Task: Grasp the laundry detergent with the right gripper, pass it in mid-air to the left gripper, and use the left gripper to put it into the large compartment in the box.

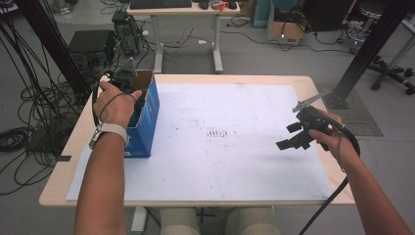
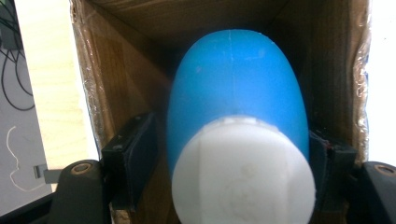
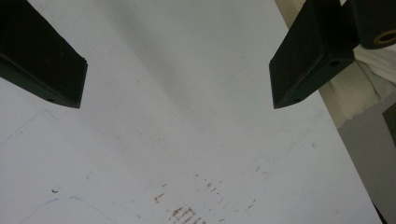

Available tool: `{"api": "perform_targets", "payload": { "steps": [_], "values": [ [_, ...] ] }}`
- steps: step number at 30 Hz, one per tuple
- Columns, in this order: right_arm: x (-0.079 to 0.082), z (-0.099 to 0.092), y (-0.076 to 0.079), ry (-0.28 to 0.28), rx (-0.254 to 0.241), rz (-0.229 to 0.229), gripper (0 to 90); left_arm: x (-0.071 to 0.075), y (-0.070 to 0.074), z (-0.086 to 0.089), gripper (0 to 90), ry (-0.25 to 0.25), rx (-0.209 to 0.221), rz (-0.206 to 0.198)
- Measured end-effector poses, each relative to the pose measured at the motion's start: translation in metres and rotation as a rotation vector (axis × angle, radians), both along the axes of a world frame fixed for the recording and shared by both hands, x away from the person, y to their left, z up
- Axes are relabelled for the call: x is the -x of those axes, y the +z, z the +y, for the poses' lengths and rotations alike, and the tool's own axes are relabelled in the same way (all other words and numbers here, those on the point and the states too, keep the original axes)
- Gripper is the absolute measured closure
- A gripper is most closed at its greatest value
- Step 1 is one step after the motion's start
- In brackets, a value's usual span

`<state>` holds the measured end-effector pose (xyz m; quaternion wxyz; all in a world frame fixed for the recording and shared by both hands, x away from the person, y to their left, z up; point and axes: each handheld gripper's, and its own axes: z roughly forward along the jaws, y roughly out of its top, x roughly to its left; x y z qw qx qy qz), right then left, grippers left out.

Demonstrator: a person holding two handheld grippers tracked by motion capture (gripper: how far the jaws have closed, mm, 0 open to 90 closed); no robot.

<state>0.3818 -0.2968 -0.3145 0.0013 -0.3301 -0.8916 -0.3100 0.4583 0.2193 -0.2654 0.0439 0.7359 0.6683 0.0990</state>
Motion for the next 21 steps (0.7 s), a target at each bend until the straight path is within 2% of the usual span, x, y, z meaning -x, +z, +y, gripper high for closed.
{"api": "perform_targets", "payload": {
  "steps": [5, 8, 10, 12, 13, 15, 17, 20, 21],
  "values": [
    [0.001, 0.001, 0.0, 0.005, -0.012, -0.011, 4.1, 0.002, 0.004, 0.003, 25.5, 0.014, 0.01, -0.018],
    [0.0, 0.001, -0.001, 0.015, -0.026, -0.028, 4.1, 0.004, 0.008, 0.005, 24.4, -0.005, 0.013, -0.02],
    [-0.001, 0.0, 0.001, 0.03, -0.006, -0.028, 4.1, 0.005, 0.012, 0.006, 23.5, -0.008, 0.027, -0.027],
    [0.0, 0.002, 0.002, 0.023, -0.004, -0.02, 4.1, 0.007, 0.019, 0.007, 16.6, -0.007, 0.064, -0.058],
    [0.002, 0.002, 0.002, 0.007, -0.006, -0.01, 4.1, 0.009, 0.024, 0.007, 16.1, -0.006, 0.072, -0.077],
    [0.002, 0.002, 0.002, 0.002, -0.014, -0.012, 4.1, 0.011, 0.033, 0.006, 14.8, -0.008, 0.069, -0.106],
    [0.0, 0.002, 0.003, 0.036, -0.004, -0.032, 4.1, 0.013, 0.043, 0.003, 13.3, -0.009, 0.077, -0.152],
    [0.001, 0.003, 0.004, 0.022, -0.019, -0.038, 4.1, 0.018, 0.064, -0.002, 10.1, -0.054, 0.083, -0.2],
    [0.001, 0.003, 0.005, 0.022, -0.018, -0.039, 4.1, 0.02, 0.071, -0.005, 9.5, -0.074, 0.071, -0.221]
  ]
}}
